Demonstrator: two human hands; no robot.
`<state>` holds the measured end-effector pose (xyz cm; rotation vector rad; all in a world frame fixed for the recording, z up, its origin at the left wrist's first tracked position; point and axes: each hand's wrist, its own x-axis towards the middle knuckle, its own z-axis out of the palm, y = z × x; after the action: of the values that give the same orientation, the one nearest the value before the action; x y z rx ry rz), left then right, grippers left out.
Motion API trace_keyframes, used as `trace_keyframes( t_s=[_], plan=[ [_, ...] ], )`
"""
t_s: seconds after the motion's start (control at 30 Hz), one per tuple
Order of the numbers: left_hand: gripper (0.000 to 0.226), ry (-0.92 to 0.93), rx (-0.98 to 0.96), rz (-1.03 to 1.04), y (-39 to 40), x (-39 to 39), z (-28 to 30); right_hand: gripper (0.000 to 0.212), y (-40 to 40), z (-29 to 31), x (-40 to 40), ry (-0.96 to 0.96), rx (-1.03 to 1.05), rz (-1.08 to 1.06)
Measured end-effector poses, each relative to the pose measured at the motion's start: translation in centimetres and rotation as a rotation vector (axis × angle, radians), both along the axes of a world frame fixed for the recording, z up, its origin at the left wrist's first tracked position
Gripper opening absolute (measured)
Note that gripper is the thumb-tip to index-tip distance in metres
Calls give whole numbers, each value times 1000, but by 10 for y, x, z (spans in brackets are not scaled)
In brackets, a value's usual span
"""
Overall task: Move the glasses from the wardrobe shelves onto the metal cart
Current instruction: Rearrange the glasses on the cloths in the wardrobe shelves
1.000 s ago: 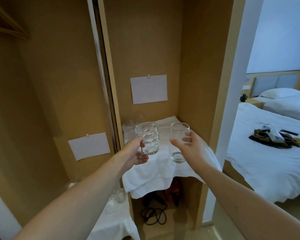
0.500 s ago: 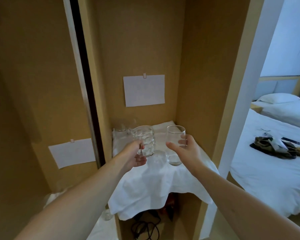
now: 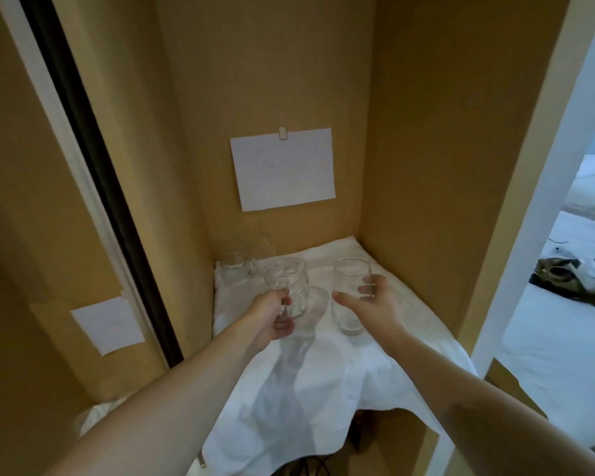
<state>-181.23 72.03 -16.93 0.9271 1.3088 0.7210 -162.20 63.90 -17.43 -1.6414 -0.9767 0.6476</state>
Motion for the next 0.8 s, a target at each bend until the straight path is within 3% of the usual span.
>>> trace_keyframes(
  t_s=[0.53,0.8],
  plan=[
    [28,-144,-80,210,36,38,-52,75,106,-42,52,-36,-120,190],
    [16,-112,-84,287,34,64,-63,76,139,-70,67,-26,-89,264]
  ],
)
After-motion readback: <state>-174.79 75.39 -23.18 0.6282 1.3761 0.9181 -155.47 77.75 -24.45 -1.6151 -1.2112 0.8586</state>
